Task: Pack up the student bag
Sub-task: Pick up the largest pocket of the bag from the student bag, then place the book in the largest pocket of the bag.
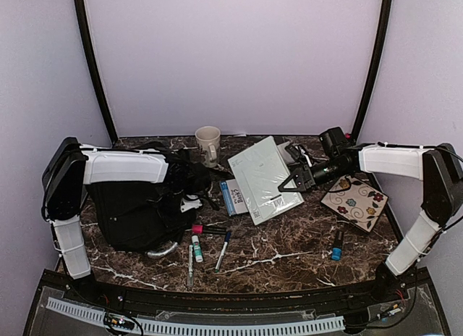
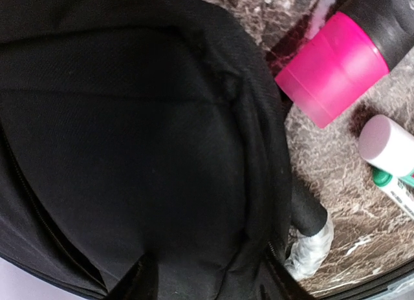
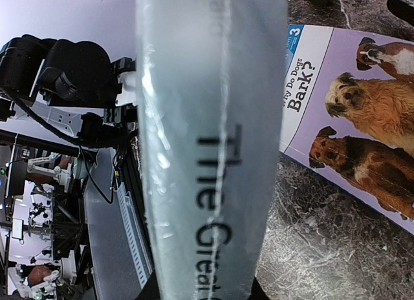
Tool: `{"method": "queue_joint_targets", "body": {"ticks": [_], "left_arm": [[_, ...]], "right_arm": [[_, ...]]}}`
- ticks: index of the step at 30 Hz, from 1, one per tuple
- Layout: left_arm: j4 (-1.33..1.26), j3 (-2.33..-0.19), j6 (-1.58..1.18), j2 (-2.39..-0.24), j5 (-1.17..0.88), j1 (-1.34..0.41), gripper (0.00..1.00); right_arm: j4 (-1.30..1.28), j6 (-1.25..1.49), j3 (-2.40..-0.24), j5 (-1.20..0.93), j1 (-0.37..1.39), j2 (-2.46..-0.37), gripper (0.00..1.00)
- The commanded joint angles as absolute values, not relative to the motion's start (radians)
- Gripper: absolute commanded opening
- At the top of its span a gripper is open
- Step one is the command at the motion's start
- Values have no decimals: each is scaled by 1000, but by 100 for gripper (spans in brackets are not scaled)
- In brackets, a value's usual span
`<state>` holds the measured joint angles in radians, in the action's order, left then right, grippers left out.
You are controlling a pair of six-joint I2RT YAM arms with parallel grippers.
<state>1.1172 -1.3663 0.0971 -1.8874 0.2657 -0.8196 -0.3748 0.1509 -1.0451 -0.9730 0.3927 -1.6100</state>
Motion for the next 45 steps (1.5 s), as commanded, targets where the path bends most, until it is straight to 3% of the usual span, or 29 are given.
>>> {"method": "queue_joint_targets", "body": {"ticks": [1, 3, 6, 9, 19, 30, 37, 45], "left_arm": [[1142, -1375, 105, -1910, 318, -824, 44], [1136, -1380, 106, -1918, 345, -824, 36], [1148, -1418, 93, -1914, 357, -824, 14], [1172, -1452, 74, -1886, 373, -824, 0], [1213, -1512, 11, -1728, 514, -822, 0], [1054, -1560, 52, -1558, 533, -820, 0], [786, -1438, 128, -1438, 431, -776, 0], [679, -1368, 131, -1369, 280, -758, 0]], "right_arm": [[-288, 130, -1064, -1057, 399, -1578, 0], [-283, 132, -1062, -1056, 400, -1574, 0], [-282, 130, -1057, -1050, 402, -1563, 0], [-284, 124, -1055, -1028, 408, -1543, 0], [-345, 107, -1161, -990, 580, -1599, 0], [-241, 316, -1226, -1017, 737, -1712, 0], [-233, 340, -1296, -1047, 876, -1834, 0], [-137, 514, -1423, -1060, 959, -1999, 0]]}}
